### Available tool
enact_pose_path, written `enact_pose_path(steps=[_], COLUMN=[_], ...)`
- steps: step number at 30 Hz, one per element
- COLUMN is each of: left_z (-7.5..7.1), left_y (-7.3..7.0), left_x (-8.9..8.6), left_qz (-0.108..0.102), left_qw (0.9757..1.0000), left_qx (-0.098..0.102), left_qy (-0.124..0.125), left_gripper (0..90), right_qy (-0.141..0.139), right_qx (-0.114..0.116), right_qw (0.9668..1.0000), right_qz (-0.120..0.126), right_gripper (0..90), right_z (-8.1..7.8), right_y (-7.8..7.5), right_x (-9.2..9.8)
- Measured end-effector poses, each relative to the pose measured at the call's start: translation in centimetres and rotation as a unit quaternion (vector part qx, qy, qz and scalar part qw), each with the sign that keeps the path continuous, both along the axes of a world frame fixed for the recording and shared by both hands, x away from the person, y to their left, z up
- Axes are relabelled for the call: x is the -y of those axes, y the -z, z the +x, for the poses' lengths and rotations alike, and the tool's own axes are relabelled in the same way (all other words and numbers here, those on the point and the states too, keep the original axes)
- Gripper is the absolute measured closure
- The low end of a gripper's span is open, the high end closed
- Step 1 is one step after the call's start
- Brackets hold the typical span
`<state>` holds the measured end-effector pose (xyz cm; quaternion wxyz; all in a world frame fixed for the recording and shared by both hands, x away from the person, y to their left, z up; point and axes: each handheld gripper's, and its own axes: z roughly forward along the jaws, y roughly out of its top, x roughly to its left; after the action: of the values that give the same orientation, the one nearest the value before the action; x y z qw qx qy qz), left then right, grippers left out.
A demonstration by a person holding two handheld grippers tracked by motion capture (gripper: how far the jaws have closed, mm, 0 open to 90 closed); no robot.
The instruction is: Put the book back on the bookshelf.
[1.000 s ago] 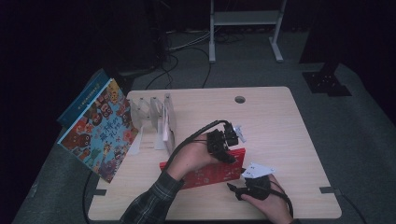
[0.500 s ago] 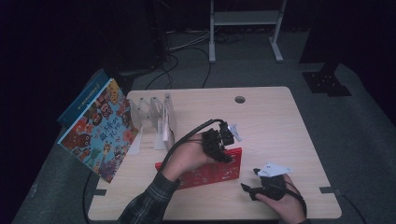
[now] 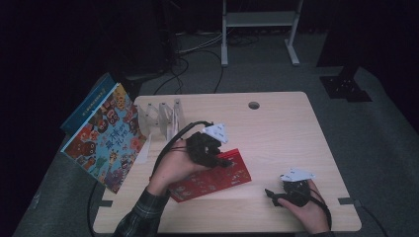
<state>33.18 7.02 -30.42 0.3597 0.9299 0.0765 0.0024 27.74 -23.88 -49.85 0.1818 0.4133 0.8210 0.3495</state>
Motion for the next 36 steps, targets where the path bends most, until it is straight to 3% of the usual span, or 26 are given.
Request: enact_pose_path(steps=[6, 10, 16, 22, 26, 36], left_z=[-0.2, -0.4, -0.6, -1.0, -1.1, -1.6], left_y=[-0.4, -0.6, -0.7, -0.7, -1.1, -1.7], left_x=[-3.1, -5.0, -7.3, -9.1, -10.4, -14.1], left_qz=[-0.055, -0.088, -0.12, -0.141, -0.144, -0.171], left_qw=[0.9984, 0.9958, 0.9916, 0.988, 0.9868, 0.9781], left_qx=[0.008, 0.009, 0.012, 0.016, 0.02, 0.034], left_qy=[-0.012, -0.025, -0.046, -0.061, -0.071, -0.114], left_gripper=[79.6, 79.6, 79.6, 79.7, 79.7, 79.7], right_qy=[0.013, 0.017, 0.021, 0.017, 0.017, 0.017], right_qx=[-0.004, 0.003, 0.0, -0.001, -0.001, -0.002], right_qw=[0.9999, 0.9998, 0.9997, 0.9998, 0.9998, 0.9998], right_qz=[0.004, 0.013, 0.011, 0.01, 0.01, 0.009], right_gripper=[17.6, 15.1, 11.3, 9.8, 9.8, 9.8], right_z=[0.3, 0.4, 0.6, 0.8, 0.8, 0.8], right_y=[0.2, 0.5, 0.5, 0.6, 0.6, 0.6], right_x=[0.2, 0.3, 0.3, 0.2, 0.2, 0.2])
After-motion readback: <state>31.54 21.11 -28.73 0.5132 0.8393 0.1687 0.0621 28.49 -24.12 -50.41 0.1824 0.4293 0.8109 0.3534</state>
